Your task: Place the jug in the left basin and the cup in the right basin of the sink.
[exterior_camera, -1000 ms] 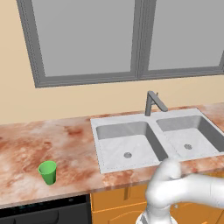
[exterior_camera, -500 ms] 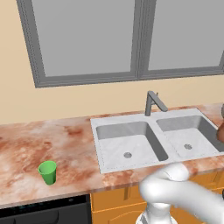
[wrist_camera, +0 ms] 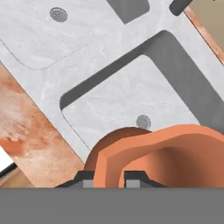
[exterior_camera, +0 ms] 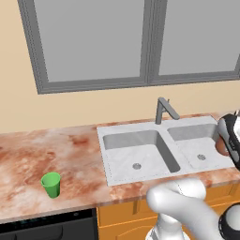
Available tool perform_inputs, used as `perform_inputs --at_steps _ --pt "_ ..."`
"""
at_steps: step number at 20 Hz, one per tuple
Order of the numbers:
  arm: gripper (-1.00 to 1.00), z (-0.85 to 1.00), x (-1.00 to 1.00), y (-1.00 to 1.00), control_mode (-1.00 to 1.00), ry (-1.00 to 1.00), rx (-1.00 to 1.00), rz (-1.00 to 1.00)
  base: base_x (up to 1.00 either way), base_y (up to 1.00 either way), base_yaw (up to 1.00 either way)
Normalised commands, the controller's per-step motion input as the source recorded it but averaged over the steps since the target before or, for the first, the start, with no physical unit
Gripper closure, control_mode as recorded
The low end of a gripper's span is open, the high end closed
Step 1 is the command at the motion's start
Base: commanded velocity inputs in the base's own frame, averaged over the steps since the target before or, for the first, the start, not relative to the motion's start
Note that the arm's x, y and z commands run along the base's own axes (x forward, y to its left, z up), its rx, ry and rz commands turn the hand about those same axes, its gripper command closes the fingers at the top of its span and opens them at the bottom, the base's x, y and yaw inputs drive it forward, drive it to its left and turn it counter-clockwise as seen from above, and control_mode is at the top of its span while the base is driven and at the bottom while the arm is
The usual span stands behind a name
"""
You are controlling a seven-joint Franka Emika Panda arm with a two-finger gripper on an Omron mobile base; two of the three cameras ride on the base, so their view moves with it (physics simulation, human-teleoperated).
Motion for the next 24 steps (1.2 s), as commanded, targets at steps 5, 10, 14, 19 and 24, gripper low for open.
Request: perform_inputs --at_steps 5,10,14,19,24 --pt "1.00 0.10 0.00 0.64 -1.00 0.01 0.00 0.12 0.00 0.00 0.00" --pt "1.00 0.19 0.00 0.47 -1.00 0.03 0.00 0.15 0.00 0.00 0.00" --pt "1.00 0.19 0.01 0.51 -1.00 0.09 0.00 0.16 0.00 0.00 0.00" --pt "1.00 0.09 0.08 0.56 -1.00 0.11 0.00 0.16 0.00 0.00 0.00" --pt "1.00 0.03 0.04 0.61 -1.00 0.11 0.00 0.17 0.00 0.00 0.00"
